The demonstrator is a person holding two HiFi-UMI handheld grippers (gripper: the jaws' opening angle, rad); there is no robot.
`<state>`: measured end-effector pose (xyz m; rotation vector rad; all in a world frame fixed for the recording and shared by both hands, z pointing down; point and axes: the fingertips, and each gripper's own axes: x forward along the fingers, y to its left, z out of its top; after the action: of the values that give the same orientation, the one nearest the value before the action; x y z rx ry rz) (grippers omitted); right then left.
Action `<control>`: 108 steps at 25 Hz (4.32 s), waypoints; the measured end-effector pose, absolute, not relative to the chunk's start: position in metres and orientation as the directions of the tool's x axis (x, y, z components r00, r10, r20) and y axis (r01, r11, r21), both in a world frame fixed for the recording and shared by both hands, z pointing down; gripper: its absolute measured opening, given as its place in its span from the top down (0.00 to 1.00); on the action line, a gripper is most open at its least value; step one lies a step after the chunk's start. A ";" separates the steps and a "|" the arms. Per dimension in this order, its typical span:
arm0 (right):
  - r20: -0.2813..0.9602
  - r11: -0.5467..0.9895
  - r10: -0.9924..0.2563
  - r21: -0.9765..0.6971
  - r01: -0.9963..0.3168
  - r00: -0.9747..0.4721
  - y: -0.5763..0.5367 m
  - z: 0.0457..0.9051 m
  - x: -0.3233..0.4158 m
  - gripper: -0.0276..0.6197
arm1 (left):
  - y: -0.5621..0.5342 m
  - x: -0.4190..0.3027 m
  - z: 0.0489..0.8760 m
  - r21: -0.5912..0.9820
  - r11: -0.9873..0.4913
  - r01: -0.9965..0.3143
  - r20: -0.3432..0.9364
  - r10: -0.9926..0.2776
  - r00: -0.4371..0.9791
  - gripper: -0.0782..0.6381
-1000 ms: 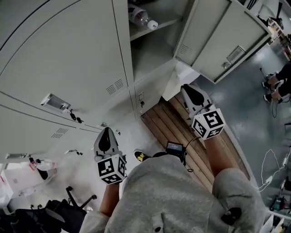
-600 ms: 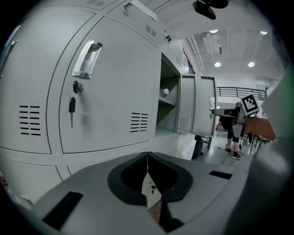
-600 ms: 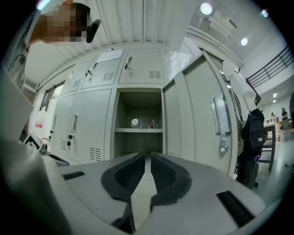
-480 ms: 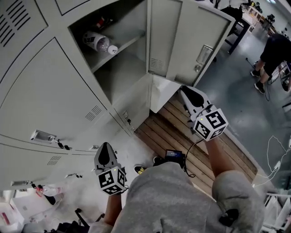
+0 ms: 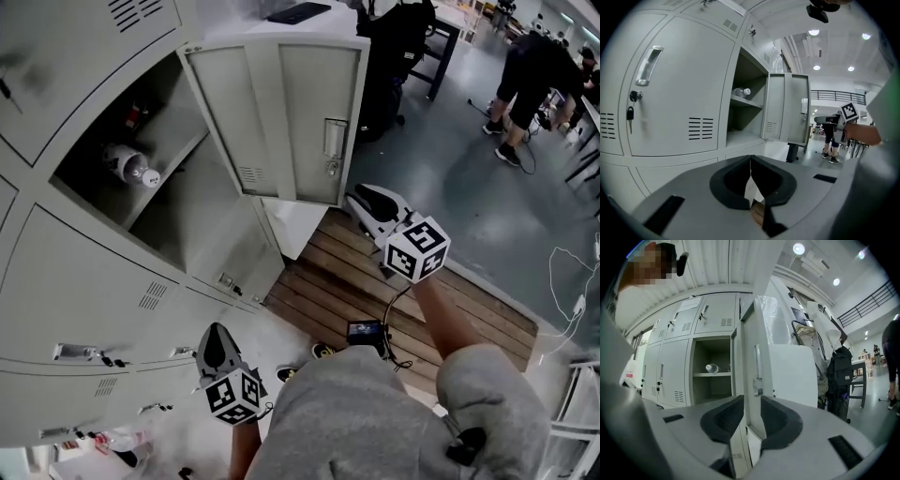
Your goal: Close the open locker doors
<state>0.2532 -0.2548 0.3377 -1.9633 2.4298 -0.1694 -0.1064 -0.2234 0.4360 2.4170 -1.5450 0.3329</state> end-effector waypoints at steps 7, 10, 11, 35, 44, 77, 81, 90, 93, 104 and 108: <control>0.038 0.250 -0.966 -0.103 -0.963 -0.255 -0.275 0.340 0.276 0.80 | -0.222 -0.082 0.431 0.071 -0.376 -0.924 0.320 -0.868 0.378 0.88; 0.035 0.286 -0.956 -0.103 -0.953 -0.291 -0.284 0.343 0.278 0.80 | -0.216 -0.077 0.434 0.067 -0.349 -0.935 0.323 -0.879 0.351 0.88; 0.032 0.299 -0.952 -0.097 -0.949 -0.303 -0.287 0.344 0.277 0.80 | -0.214 -0.077 0.435 0.066 -0.337 -0.939 0.325 -0.883 0.340 0.88; -0.005 0.534 -0.842 -0.137 -0.834 -0.539 -0.275 0.337 0.240 0.80 | -0.193 -0.061 0.437 0.060 -0.274 -0.960 0.328 -0.903 0.278 0.88; 0.003 0.667 -0.743 -0.077 -0.741 -0.669 -0.261 0.335 0.195 0.80 | -0.188 -0.062 0.437 0.051 -0.238 -0.970 0.327 -0.913 0.242 0.88; 0.001 0.819 -0.552 -0.188 -0.543 -0.834 -0.248 0.326 0.031 0.86 | -0.141 -0.123 0.435 0.035 -0.018 -0.999 0.330 -0.944 0.028 0.88; -0.016 0.812 -0.553 -0.233 -0.535 -0.833 -0.256 0.320 0.013 0.86 | -0.134 -0.135 0.435 0.034 0.018 -0.999 0.330 -0.944 -0.006 0.88; -0.084 0.802 -0.568 -0.280 -0.528 -0.818 -0.253 0.302 -0.013 0.86 | -0.121 -0.156 0.437 0.037 0.074 -0.997 0.334 -0.941 -0.057 0.88; -0.093 0.777 -0.621 -0.203 -0.596 -0.778 -0.262 0.295 -0.001 0.86 | -0.119 -0.160 0.438 0.039 0.078 -0.996 0.334 -0.941 -0.061 0.88; 0.016 0.806 -0.589 -0.063 -0.589 -0.808 -0.290 0.298 -0.018 0.86 | -0.126 -0.161 0.434 0.036 0.052 -0.998 0.327 -0.944 -0.038 0.88; 0.032 0.815 -0.577 -0.038 -0.578 -0.816 -0.302 0.298 -0.031 0.86 | -0.121 -0.171 0.436 0.037 0.074 -0.997 0.334 -0.941 -0.058 0.88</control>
<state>-0.0313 -0.3021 0.2980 -0.9588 3.0108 -0.0733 -0.1710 -0.1212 0.4365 1.9466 -2.0838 0.2949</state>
